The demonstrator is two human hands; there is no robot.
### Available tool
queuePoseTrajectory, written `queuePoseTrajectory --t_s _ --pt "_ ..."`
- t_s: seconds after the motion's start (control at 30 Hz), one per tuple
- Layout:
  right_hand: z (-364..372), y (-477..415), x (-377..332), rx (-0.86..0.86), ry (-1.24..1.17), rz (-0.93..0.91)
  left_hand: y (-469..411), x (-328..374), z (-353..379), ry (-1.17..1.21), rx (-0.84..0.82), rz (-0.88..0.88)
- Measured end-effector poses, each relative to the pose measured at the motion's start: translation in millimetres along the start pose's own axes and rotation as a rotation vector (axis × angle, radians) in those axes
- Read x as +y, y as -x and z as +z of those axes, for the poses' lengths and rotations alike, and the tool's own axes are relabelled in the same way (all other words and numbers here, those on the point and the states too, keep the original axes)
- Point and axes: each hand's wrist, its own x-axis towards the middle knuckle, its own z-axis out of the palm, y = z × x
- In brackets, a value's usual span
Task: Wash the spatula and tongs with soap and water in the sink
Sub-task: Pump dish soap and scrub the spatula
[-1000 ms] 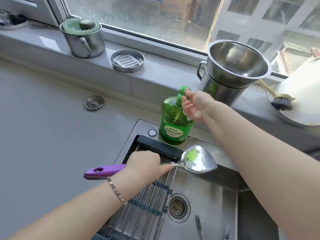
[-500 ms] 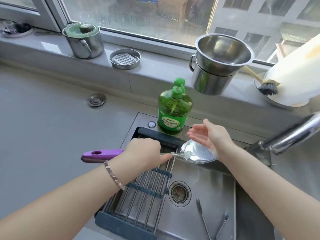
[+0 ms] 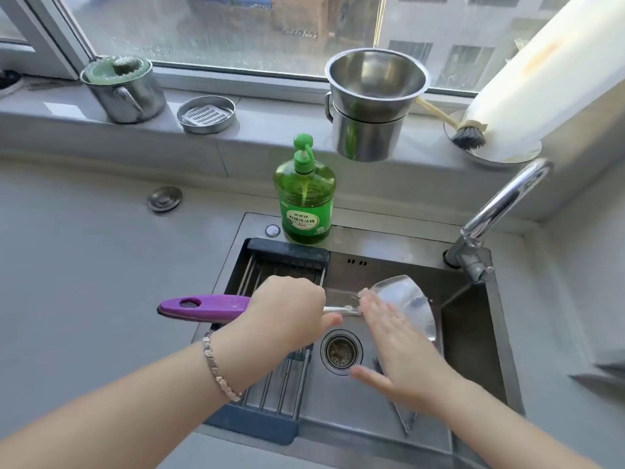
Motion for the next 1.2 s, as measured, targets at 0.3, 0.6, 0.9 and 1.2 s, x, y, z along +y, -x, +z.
queuePoseTrajectory --t_s 0.3,0.6,0.9,1.2 --pt "9 19 10 0.038 -0.024 0.063 13 23 5 -0.037 0.0 0.061" --pt "14 35 31 0.076 0.048 0.102 21 29 13 -0.05 0.004 0.043" --pt "6 43 42 0.019 0.056 0.057 23 27 14 -0.057 0.0 0.012" --pt "7 46 41 -0.029 0.003 -0.044 28 32 16 -0.174 -0.045 0.153"
